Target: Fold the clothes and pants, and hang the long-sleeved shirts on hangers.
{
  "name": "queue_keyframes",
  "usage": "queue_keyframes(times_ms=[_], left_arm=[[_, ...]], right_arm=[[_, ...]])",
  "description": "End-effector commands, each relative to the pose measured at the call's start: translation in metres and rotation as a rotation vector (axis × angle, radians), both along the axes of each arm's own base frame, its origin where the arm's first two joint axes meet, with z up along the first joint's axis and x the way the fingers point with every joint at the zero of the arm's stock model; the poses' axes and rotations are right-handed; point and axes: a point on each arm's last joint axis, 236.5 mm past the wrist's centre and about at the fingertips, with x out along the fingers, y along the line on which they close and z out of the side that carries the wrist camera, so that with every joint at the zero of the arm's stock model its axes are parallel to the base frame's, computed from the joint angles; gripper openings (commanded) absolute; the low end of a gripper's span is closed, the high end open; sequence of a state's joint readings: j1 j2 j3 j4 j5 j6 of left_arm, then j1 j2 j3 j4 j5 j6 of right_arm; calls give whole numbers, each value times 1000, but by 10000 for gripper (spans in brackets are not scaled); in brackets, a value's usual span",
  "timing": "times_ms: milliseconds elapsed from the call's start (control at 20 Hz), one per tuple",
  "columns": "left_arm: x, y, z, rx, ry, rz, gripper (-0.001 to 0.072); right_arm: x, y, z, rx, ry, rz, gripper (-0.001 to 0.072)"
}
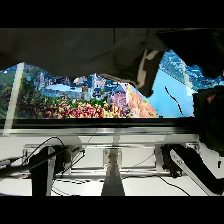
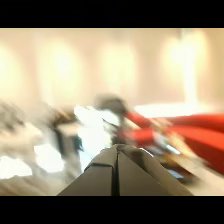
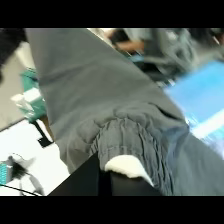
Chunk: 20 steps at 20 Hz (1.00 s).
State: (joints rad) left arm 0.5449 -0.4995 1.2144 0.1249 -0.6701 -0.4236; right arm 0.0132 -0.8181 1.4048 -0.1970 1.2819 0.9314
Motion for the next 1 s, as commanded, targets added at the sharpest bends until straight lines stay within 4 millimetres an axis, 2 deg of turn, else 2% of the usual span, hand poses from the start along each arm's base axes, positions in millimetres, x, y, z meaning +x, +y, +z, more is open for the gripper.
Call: queue_keyframes(times_ms=[0,50,150,250,350,450,500,550,650,700,750,800,900,950], left_arm=[[-45,5,26,82,-116,183,10],[-42,7,24,88,-109,192,10],[-23,16,15,50,-62,168,9],[17,16,-18,58,71,83,9],[68,3,-81,42,310,-119,8],[112,-14,-149,-7,539,-325,8],[135,-20,-183,-8,631,-366,7],[161,-25,-219,13,716,-364,7],[219,-17,-293,61,852,-246,8],[238,-16,-316,1,898,-216,8],[250,-16,-335,-107,949,-213,8],[254,-17,-348,-198,1000,-224,8],[246,-27,-362,-234,1072,-269,8],[235,-34,-366,-206,1111,-307,8]], right_arm=[[-50,2,30,58,-29,41,24],[-49,1,30,59,-11,24,24],[-30,-5,21,40,37,-52,23],[6,-16,-5,-15,112,-161,24],[46,-24,-46,-42,246,-231,24],[89,-19,-101,-23,387,-276,23],[110,-13,-130,-11,452,-305,23],[130,-6,-163,-6,514,-343,23],[169,1,-220,-12,597,-436,23],[186,-1,-239,-17,624,-475,23],[201,-5,-256,-18,648,-511,23],[214,-13,-270,-18,664,-554,23],[229,-32,-293,-49,687,-607,23],[231,-43,-304,-81,696,-621,23]])
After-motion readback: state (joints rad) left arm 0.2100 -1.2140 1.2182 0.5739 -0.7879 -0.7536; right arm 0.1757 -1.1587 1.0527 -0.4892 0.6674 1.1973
